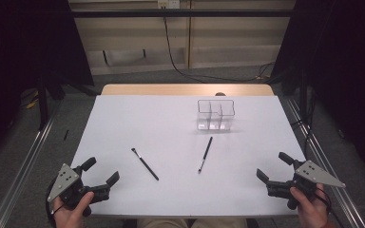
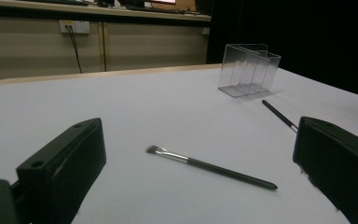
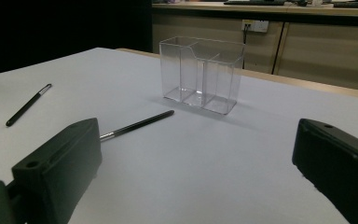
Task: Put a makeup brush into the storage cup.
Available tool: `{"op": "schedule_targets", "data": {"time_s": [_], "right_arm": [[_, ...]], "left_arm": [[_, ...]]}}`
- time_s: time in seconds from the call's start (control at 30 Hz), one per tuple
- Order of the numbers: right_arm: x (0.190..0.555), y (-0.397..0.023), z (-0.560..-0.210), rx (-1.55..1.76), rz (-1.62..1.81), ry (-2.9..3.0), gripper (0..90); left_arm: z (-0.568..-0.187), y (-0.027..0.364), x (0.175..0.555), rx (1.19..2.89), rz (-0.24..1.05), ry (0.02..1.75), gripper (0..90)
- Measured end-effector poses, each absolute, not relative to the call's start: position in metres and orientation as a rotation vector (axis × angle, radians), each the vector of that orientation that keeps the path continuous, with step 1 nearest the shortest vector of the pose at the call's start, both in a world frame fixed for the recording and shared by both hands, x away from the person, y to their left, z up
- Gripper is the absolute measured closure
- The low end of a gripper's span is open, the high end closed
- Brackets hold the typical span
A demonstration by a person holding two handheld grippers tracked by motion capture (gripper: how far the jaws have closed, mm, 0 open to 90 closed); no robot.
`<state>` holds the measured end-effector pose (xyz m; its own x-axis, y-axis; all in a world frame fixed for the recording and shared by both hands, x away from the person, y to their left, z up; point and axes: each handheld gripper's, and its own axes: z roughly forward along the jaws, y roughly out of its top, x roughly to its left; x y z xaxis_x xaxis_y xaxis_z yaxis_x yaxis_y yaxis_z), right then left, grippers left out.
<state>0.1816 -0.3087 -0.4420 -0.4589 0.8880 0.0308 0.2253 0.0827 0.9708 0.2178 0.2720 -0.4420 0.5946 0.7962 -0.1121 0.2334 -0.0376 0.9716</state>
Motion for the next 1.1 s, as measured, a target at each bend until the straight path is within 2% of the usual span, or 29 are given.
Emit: {"op": "schedule_targets", "data": {"time_s": [0.4, 1.1], "right_arm": [[0.184, -0.307, -0.443, 1.106, 1.413, 1.775, 0.9], [0.183, -0.304, -0.442, 1.089, 1.421, 1.796, 0.9]], "left_arm": [[-0.442, 0.271, 0.217, 1.608, 0.555, 0.896, 2.5], [-0.436, 0.258, 0.218, 1.650, 0.504, 0.814, 1.2]]}}
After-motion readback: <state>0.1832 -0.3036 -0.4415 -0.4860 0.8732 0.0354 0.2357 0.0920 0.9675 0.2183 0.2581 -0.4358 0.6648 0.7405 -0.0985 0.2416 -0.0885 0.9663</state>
